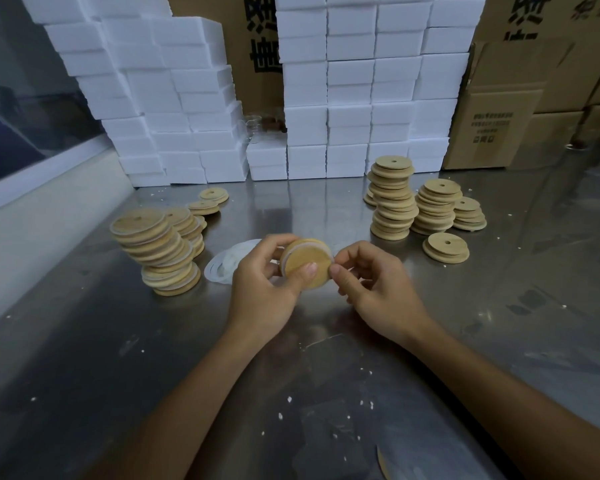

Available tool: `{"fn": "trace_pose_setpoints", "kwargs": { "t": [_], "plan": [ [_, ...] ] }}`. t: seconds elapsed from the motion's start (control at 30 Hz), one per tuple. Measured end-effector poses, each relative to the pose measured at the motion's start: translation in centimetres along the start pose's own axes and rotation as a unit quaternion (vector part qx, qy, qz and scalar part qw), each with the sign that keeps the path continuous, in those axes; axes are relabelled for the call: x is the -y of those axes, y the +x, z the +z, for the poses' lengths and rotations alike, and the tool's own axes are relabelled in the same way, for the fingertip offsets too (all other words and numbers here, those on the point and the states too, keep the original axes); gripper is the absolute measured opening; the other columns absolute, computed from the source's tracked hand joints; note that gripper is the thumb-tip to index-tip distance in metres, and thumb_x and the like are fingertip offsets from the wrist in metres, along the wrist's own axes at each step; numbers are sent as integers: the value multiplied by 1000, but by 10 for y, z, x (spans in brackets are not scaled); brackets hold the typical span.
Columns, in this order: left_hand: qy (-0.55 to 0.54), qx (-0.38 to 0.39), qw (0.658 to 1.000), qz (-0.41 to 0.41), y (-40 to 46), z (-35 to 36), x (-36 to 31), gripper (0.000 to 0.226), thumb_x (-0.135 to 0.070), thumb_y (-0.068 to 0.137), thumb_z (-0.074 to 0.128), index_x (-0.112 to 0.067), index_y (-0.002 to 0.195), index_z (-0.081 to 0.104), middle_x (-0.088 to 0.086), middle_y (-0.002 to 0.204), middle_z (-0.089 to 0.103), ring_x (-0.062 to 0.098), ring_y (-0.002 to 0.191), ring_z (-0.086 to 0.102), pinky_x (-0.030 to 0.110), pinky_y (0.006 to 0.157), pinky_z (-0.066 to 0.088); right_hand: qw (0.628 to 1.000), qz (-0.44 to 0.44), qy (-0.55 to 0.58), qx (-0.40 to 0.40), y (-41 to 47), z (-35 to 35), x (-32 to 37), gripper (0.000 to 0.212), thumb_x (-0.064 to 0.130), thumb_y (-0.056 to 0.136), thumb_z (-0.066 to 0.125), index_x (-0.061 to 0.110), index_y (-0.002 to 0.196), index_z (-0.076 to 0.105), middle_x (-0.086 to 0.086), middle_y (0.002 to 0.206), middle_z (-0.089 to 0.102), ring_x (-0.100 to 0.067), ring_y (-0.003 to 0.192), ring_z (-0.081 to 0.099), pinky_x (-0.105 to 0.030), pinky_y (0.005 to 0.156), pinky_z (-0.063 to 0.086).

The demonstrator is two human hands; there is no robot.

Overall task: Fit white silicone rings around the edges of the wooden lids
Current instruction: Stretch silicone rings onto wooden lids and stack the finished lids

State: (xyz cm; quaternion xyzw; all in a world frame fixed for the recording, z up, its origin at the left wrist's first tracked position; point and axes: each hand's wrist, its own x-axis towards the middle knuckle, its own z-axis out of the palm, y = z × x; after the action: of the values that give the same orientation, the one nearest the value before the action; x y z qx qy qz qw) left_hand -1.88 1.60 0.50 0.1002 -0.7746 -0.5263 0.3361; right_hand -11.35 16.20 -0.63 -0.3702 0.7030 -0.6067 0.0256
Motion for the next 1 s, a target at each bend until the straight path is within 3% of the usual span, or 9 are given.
{"fn": "trace_pose_setpoints", "kwargs": {
  "t": [0.1, 0.2, 0.3, 0.4, 0.57, 0.67, 0.73, 0.87, 1.0],
  "plan": [
    [64, -31, 996, 61, 0, -2, 1, 34, -17, 82, 78, -39, 105, 64, -14, 100, 67, 9, 85, 68, 26, 72, 58, 1000, -18, -24, -3, 0, 0, -1, 11, 15, 94, 64, 24, 88, 60, 10, 80, 65, -17, 69, 60, -36, 63, 52],
    [126, -53, 983, 120, 3, -6, 3, 25, -14, 86, 73, -24, 109, 70, -11, 102, 68, 5, 83, 65, 13, 68, 51, 999, -19, -24, -12, 1, -1, -3, 12, 15, 96, 61, 23, 88, 58, 15, 76, 62, -11, 66, 57, -34, 60, 50],
    [124, -23, 990, 68, 5, -8, 5, 13, -12, 85, 73, -23, 93, 72, -12, 90, 71, 9, 72, 66, 31, 63, 58, 998, -32, -43, -17, 1, -1, -5, 11, 13, 96, 60, 21, 89, 57, 12, 80, 60, -8, 67, 57, -31, 62, 49],
    [131, -10, 991, 28, 4, -7, 6, 20, -11, 84, 74, -28, 79, 64, -14, 78, 67, 11, 67, 66, 38, 60, 59, 996, -49, -70, -13, 0, -1, -5, 12, 15, 96, 60, 24, 90, 57, 6, 90, 59, -10, 74, 58, -37, 65, 54],
    [20, 24, 997, -72, 6, -6, 8, 19, 1, 86, 68, -14, 76, 63, 9, 64, 66, 19, 55, 66, 30, 54, 58, 998, -35, -51, -30, 0, -1, -5, 12, 17, 97, 60, 26, 90, 57, 13, 81, 62, -14, 63, 59, -42, 61, 54],
    [-40, 8, 994, -103, 7, -7, 7, 19, 7, 87, 65, -9, 76, 64, 8, 59, 66, 18, 55, 67, 30, 56, 59, 1000, -9, -3, -16, 0, 0, -2, 11, 19, 94, 65, 27, 93, 58, 10, 86, 67, -14, 60, 64, -32, 55, 52],
    [-75, -10, 990, -116, 7, -8, 5, 17, 7, 88, 64, -6, 77, 64, 7, 58, 67, 19, 57, 68, 29, 56, 59, 1000, 17, 14, -5, 0, 0, -1, 14, 18, 91, 70, 24, 96, 58, 5, 91, 69, -19, 64, 69, -33, 55, 55],
    [-145, -31, 975, -167, 7, -8, -1, 8, 3, 90, 63, 1, 83, 63, 14, 68, 71, 24, 64, 72, 25, 58, 57, 998, 50, 35, -9, 2, -1, 1, 13, 14, 89, 72, 5, 90, 62, -6, 78, 71, -22, 65, 72, -34, 53, 57],
    [-169, -15, 965, -201, 5, -8, -7, 8, 3, 91, 62, 3, 83, 63, 15, 69, 71, 26, 65, 73, 26, 58, 58, 997, 57, 43, -7, 2, -2, 4, 13, 13, 90, 69, 2, 89, 64, -4, 72, 69, -16, 66, 71, -28, 52, 55]
  ]
}}
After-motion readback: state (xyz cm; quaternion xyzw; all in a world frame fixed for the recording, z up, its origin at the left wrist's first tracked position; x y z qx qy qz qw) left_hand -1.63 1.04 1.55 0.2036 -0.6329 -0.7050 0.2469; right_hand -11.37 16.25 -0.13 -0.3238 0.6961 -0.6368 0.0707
